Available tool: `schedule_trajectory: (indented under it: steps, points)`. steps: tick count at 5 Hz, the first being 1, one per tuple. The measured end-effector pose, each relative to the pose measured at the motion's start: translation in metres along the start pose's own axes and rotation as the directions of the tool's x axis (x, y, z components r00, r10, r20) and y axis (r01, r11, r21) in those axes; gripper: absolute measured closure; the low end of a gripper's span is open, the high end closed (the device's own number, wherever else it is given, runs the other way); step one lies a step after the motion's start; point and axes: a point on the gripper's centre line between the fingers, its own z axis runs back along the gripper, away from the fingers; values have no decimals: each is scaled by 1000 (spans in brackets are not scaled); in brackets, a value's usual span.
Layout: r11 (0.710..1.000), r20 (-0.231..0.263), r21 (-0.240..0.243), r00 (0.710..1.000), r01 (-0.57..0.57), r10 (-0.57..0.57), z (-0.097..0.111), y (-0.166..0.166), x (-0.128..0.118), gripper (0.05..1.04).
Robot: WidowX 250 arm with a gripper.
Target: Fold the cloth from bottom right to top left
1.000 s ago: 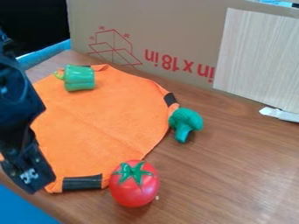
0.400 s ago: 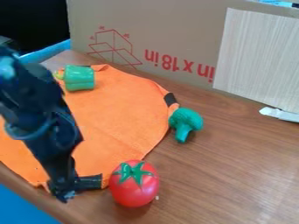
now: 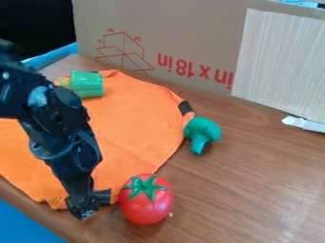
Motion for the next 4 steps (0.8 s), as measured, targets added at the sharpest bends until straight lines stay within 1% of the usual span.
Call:
schedule_trajectory:
  steps: [1, 2, 3, 4]
  points:
    - [1000, -11, -1, 1000, -9, 9, -4, 5, -4, 129]
    - [1000, -9, 3, 1000, -15, 15, -7, 7, -4, 411]
    - [999, 17, 10, 999, -49, 49, -8, 10, -3, 716]
    - [998, 23, 8, 998, -63, 63, -10, 10, -2, 928]
